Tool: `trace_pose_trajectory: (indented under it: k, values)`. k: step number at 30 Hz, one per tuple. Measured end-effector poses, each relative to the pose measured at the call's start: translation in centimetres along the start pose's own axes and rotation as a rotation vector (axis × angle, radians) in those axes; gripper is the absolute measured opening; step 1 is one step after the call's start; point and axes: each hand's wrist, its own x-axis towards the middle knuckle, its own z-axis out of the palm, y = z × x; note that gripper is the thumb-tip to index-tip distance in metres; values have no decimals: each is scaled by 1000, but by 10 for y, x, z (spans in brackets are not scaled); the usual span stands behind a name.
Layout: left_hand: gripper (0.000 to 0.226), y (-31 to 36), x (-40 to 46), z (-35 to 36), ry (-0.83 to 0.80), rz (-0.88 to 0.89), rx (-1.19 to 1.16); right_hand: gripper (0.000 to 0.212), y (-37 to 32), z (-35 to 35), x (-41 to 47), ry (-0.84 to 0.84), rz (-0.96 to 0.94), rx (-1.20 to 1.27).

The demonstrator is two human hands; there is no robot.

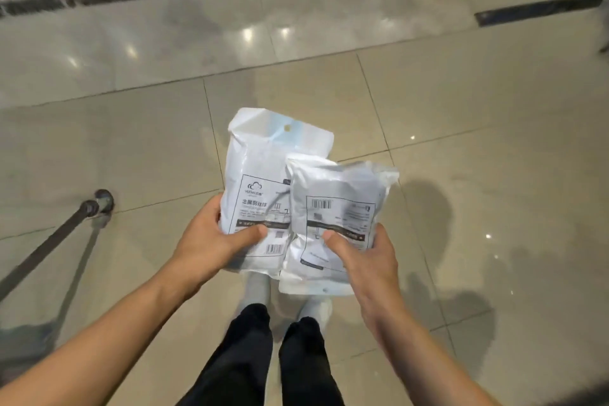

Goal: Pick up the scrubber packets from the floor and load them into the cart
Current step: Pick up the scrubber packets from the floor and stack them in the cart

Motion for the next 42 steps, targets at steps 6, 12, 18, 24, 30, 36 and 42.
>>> trace_pose_trajectory:
  k: [6,12,18,24,30,36,42]
  values:
    - [54,101,-88,-53,29,136,-65,44,-118,-27,-79,-87,-163,-12]
    - [44,127,-153,-66,160,154,-196,40,-166,-41,-107,-276,-235,-78]
    - [47,121,-199,-47,359,110,-405,38,-194,-48,-92,-517,-263,-198]
    - [62,101,-243,-39,655,125,-636,37,-230,-6,-100,-743,-336,-326]
    - [51,55,-311,-49,949,98,-771,35,-215,68,-152,-976,-425,-489]
    - [50,-20,-394,-43,1240,28,-936,38,-160,137,-234,-1215,-426,-680]
    - [68,-103,-485,-38,1441,-16,-1094,39,-75,198,-346,-1422,-467,-856]
